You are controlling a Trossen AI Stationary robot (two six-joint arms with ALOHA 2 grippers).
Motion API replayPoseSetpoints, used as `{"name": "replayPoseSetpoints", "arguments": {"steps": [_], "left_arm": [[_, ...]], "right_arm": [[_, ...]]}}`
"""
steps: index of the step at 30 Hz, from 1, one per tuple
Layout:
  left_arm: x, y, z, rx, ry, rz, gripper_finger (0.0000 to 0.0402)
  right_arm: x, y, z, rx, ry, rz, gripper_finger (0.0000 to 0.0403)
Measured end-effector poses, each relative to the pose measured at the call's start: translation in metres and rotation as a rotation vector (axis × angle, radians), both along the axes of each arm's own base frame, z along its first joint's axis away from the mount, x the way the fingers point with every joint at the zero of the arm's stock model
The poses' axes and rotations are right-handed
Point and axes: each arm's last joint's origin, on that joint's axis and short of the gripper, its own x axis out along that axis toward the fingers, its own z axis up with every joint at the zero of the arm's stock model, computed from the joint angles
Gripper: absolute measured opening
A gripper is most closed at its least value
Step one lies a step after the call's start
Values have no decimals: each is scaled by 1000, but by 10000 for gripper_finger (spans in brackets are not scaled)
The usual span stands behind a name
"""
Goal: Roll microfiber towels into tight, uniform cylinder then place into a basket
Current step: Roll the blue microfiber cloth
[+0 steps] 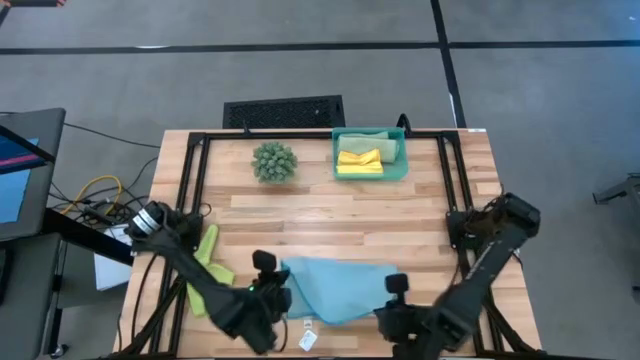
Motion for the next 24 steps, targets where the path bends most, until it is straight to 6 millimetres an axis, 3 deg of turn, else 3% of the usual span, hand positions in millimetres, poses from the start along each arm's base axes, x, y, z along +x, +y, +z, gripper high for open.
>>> {"name": "replayPoseSetpoints", "arguments": {"steps": [6, 12, 15, 19, 24], "left_arm": [[-14, -21, 50, 96, -201, -37, 0], [-23, -24, 96, 69, -351, -5, 0], [-20, -16, 103, 47, -337, 25, 0], [-12, -2, 97, 16, -280, 92, 0], [-13, -5, 86, 31, -215, 67, 0]], "right_arm": [[-41, 12, 70, 37, -274, -23, 5], [-72, -5, 115, 71, -487, -69, 16], [-82, -28, 123, 57, -476, -132, 11], [-84, -56, 118, -14, -424, -278, 7], [-82, -47, 104, 56, -353, -294, 20]]}}
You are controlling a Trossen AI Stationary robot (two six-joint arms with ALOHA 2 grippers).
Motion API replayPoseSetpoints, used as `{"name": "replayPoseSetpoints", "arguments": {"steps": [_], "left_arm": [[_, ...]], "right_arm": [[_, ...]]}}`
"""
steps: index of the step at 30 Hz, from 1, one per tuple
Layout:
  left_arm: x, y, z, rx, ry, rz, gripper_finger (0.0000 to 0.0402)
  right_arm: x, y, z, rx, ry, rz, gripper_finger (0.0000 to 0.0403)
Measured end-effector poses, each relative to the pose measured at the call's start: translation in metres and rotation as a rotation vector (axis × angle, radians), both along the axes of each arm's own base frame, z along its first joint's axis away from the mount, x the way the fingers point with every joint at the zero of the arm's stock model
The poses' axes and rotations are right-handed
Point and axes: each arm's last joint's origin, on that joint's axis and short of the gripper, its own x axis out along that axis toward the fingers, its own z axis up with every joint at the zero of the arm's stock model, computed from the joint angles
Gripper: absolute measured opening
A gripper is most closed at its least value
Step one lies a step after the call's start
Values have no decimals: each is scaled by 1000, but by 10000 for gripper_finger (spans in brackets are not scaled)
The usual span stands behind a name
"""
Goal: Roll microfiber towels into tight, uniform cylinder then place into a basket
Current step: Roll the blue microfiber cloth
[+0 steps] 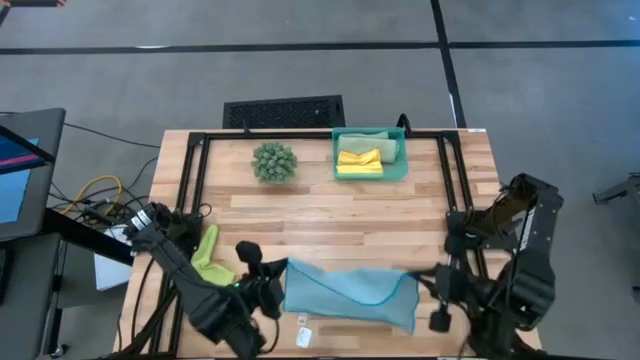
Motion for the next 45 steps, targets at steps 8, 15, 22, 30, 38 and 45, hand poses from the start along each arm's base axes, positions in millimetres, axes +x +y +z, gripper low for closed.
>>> {"name": "replayPoseSetpoints", "arguments": {"steps": [8, 15, 22, 30, 38, 45], "left_arm": [[-34, -47, 15, 14, -13, -247, 0], [-48, -58, 37, -56, -142, -255, 0], [-24, -21, 23, -72, -62, -69, 0], [16, 45, -49, 79, 128, 179, 0], [32, 115, -126, 138, 167, 389, 0], [39, 146, -161, 100, 202, 426, 0]], "right_arm": [[-14, 52, 13, 134, -115, 318, 11], [-19, 49, 26, 82, -192, 355, 10], [-11, -3, -1, -27, 29, 46, 12], [17, -47, -81, -116, 227, -210, 11], [29, -105, -158, -207, 337, -513, 21], [39, -135, -196, -208, 392, -548, 25]]}}
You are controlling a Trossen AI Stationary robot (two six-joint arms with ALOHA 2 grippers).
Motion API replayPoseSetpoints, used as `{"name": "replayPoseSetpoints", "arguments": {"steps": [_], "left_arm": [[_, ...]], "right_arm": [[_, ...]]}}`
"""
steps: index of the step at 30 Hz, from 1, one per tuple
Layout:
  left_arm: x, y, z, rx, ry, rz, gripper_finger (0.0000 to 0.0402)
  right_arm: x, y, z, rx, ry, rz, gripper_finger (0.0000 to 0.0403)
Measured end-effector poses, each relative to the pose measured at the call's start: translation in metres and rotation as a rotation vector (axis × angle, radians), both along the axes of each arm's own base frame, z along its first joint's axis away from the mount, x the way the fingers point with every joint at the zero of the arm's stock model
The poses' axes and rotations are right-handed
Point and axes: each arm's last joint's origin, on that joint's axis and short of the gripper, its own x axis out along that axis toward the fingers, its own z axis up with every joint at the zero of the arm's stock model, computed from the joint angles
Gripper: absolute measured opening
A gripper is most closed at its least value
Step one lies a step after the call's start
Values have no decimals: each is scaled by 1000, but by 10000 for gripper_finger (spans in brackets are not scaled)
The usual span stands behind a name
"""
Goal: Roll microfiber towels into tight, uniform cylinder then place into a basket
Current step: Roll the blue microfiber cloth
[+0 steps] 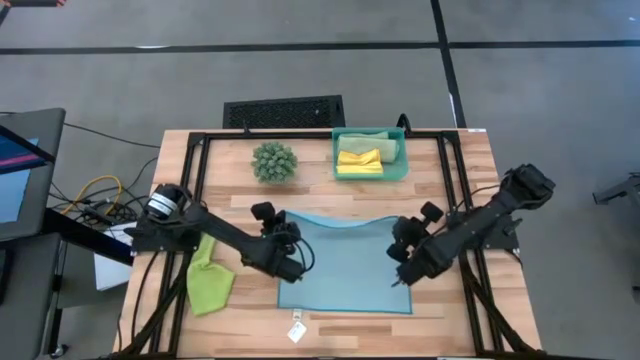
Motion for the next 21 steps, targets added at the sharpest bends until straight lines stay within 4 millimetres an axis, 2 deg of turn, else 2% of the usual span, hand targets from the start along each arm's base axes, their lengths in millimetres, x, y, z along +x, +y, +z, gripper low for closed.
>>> {"name": "replayPoseSetpoints", "arguments": {"steps": [5, 12, 16, 21], "left_arm": [[6, 16, -1, -23, -40, 65, 17], [7, 32, -2, -53, -28, 135, 105], [0, 26, 4, -57, -10, 168, 141], [-1, 8, 13, -83, 11, 127, 152]], "right_arm": [[3, -21, -6, -25, 30, -84, 56], [0, -43, -11, -128, 63, -136, 129], [-8, -37, -4, -159, 101, -125, 156], [-8, -9, 0, -97, 107, 52, 163]]}}
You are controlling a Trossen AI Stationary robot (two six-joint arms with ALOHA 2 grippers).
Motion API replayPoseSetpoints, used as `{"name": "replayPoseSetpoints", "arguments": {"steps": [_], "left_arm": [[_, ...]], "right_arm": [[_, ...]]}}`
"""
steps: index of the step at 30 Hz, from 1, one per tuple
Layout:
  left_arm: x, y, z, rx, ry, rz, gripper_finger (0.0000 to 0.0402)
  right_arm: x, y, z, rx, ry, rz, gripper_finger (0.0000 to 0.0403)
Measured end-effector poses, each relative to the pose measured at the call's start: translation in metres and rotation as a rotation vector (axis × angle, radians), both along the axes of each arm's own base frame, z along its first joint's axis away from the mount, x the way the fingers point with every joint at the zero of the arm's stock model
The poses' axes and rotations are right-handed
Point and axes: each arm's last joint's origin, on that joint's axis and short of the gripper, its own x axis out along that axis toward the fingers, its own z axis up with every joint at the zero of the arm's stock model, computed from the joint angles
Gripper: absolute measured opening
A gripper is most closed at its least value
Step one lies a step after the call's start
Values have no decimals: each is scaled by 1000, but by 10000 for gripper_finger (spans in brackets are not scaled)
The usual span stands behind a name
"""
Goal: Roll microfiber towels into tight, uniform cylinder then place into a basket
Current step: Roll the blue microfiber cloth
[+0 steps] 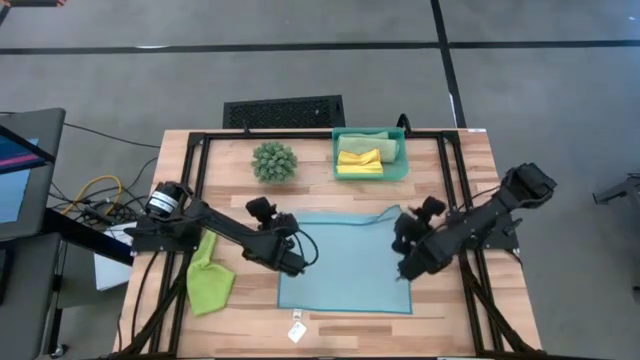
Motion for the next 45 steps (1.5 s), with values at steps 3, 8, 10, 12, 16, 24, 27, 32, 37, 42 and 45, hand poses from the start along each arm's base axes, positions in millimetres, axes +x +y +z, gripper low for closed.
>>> {"name": "replayPoseSetpoints", "arguments": {"steps": [3, 8, 10, 12, 16, 24, 27, 32, 37, 42, 45], "left_arm": [[4, -10, -3, -122, 47, -58, 153], [21, -28, -10, -342, 56, -250, 153], [28, -37, -12, -400, 36, -362, 153], [33, -43, -12, -438, 28, -454, 153], [38, -48, -11, -486, 22, -532, 153], [44, -43, -9, -411, -56, -504, 153], [49, -47, -6, -423, -111, -538, 153], [57, -51, -3, -468, -179, -599, 153], [62, -55, -1, -514, -222, -655, 153], [60, -56, -11, -526, -254, -729, 153], [56, -55, -22, -577, -259, -785, 153]], "right_arm": [[5, 16, -9, 109, 49, 155, 154], [19, 22, -30, 195, 4, 354, 130], [25, 20, -34, 241, -14, 381, 121], [30, 17, -37, 303, -19, 397, 113], [36, 9, -42, 344, -69, 383, 100], [60, -29, -54, 380, -228, 321, 84], [67, -43, -61, 404, -247, 308, 77], [71, -58, -75, 407, -245, 276, 69], [72, -67, -75, 335, -289, 185, 63], [73, -75, -70, 333, -332, 136, 60], [73, -83, -71, 328, -332, 97, 60]]}}
